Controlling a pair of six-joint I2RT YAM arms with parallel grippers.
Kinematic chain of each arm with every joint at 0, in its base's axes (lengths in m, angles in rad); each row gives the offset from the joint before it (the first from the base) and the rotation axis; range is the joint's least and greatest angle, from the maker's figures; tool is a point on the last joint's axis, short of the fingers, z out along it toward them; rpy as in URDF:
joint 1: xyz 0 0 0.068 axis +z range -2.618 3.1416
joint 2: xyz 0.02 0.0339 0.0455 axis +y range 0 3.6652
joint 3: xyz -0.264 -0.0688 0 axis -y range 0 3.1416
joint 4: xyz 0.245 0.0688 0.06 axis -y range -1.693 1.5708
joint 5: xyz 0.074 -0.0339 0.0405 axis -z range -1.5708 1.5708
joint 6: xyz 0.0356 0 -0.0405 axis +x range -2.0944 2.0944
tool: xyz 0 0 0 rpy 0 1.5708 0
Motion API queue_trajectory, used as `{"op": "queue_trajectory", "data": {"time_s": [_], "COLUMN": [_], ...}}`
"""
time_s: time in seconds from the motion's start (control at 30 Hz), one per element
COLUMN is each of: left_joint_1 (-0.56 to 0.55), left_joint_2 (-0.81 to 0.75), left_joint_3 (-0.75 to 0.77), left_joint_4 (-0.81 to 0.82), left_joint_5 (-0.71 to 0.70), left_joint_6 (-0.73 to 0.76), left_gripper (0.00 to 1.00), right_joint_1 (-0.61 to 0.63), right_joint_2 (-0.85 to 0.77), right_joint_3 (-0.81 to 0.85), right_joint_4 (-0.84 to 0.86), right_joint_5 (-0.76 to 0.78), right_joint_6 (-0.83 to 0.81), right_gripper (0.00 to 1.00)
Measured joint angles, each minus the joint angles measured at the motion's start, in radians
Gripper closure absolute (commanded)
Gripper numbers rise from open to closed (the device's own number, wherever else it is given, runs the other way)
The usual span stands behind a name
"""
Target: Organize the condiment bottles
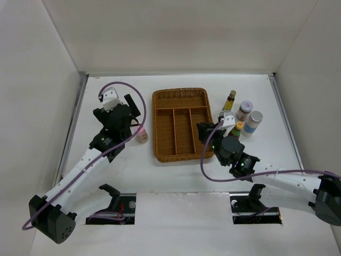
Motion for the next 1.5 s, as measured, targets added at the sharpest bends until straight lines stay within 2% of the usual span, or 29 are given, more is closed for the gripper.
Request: {"op": "queue_trajectory", "data": {"time_s": [0.07, 0.1, 0.13, 0.17, 0.2, 0.33, 0.43, 0.63, 0.93, 1.07, 1.23, 1.5], "left_joint_1": [0.011, 0.02, 0.028, 0.036, 0.046, 0.09, 0.114, 0.147, 0.204, 0.231, 0.245, 0.245], "left_joint_2": [0.0, 0.0, 0.0, 0.0, 0.0, 0.055, 0.157, 0.371, 0.485, 0.528, 0.594, 0.596], "left_joint_3": [0.0, -0.001, -0.003, -0.009, -0.017, -0.028, -0.027, 0.006, 0.063, 0.095, 0.12, 0.126], "left_joint_4": [0.0, 0.001, 0.005, 0.011, 0.02, 0.024, 0.025, 0.027, 0.099, 0.125, 0.149, 0.15], "left_joint_5": [0.022, 0.032, 0.037, 0.043, 0.051, 0.109, 0.147, 0.19, 0.235, 0.262, 0.288, 0.296], "left_joint_6": [0.011, 0.015, 0.016, 0.014, 0.021, 0.031, 0.031, 0.031, 0.034, 0.034, 0.034, 0.037], "left_gripper": [0.0, 0.17, 0.42, 0.52, 0.52, 0.28, 0.18, 0.18, 0.18, 0.25, 0.47, 0.6], "right_joint_1": [0.0, 0.0, 0.0, 0.0, 0.0, 0.0, 0.0, 0.0, 0.0, 0.0, 0.0, -0.01], "right_joint_2": [0.0, 0.002, 0.005, 0.011, 0.017, 0.039, 0.042, 0.042, 0.064, 0.079, 0.079, 0.079], "right_joint_3": [0.0, 0.0, 0.0, 0.002, 0.002, 0.002, 0.002, 0.002, 0.002, 0.002, 0.002, 0.002], "right_joint_4": [-0.002, -0.002, -0.002, -0.003, -0.003, -0.01, -0.01, -0.009, -0.006, -0.007, -0.006, -0.004], "right_joint_5": [-0.023, -0.03, -0.036, -0.042, -0.047, -0.059, -0.067, -0.077, -0.1, -0.108, -0.112, -0.117], "right_joint_6": [0.014, 0.019, 0.021, 0.024, 0.028, 0.035, 0.035, 0.035, 0.035, 0.035, 0.039, 0.043], "right_gripper": [0.77, 0.74, 0.69, 0.63, 0.6, 0.46, 0.38, 0.34, 0.34, 0.33, 0.33, 0.32]}}
